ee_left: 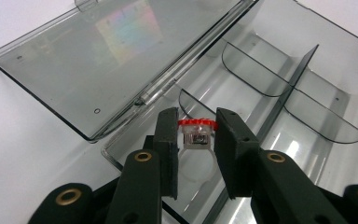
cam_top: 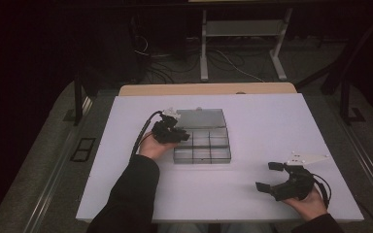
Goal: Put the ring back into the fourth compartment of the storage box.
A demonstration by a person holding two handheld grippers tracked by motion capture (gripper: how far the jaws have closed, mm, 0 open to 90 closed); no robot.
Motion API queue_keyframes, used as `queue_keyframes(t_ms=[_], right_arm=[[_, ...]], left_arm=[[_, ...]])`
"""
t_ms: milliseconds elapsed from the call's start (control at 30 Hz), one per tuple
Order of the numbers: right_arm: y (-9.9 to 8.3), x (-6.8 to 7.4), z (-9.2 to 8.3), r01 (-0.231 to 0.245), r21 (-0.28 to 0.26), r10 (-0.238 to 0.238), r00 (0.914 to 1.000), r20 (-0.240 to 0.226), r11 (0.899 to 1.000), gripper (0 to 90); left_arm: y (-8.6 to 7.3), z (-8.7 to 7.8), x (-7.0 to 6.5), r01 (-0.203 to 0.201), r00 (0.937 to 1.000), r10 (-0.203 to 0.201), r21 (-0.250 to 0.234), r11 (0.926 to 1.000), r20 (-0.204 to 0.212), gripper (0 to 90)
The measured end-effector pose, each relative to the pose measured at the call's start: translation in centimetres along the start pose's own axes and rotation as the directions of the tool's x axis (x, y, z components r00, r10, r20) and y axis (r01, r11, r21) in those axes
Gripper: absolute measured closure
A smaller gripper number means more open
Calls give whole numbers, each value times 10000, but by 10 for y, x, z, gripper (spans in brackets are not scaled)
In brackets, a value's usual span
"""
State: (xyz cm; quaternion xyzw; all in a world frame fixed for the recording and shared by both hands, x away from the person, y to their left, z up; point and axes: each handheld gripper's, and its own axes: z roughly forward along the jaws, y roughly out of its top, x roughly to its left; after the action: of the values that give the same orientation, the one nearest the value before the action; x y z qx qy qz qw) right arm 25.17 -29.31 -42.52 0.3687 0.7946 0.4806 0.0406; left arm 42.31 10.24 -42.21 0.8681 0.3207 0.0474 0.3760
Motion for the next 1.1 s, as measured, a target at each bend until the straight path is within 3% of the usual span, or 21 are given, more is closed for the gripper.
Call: queue_keyframes(t_ms=[467, 633, 900, 1100], right_arm=[[0, 0, 0, 35, 28, -35, 10000, -32, 10000, 1], [0, 0, 0, 7, 12, -7, 10000, -7, 10000, 1], [0, 1, 0, 14, 23, -14, 10000, 16, 10000, 1], [0, 1, 0, 9, -8, -9, 10000, -9, 10000, 1]], left_arm=[[1, -7, -2, 181, 9984, -172, -153, 9997, 546, 533], [2, -16, -6, 330, 9979, -311, -331, 9989, 574, 350], [4, -31, -14, 454, 9962, -404, -645, 9969, 773, 206], [2, -41, -22, 604, 9971, -561, -859, 9945, 522, 87]])
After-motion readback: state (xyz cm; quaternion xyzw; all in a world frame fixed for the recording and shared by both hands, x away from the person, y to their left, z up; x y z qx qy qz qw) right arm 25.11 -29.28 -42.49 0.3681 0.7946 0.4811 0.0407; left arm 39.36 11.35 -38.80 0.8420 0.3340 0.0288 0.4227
